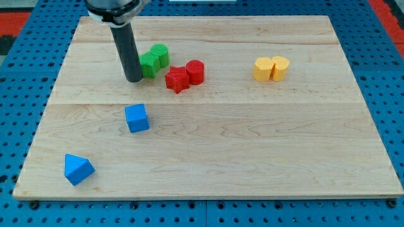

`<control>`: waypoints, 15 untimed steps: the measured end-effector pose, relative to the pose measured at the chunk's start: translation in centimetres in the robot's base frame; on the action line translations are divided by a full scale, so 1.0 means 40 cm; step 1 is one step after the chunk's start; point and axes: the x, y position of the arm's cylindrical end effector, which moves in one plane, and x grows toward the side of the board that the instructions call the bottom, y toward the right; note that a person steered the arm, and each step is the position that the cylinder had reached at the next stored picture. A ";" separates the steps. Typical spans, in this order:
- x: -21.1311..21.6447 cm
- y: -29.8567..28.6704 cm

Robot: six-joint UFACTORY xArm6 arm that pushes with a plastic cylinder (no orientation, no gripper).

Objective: Move the blue triangle into the blue cube

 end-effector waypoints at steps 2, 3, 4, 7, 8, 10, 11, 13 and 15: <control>0.153 0.072; 0.193 0.092; 0.293 0.023; 0.466 -0.307; 0.584 -0.317; 0.592 -0.208; 0.558 -0.225; 0.455 -0.170; 0.514 -0.218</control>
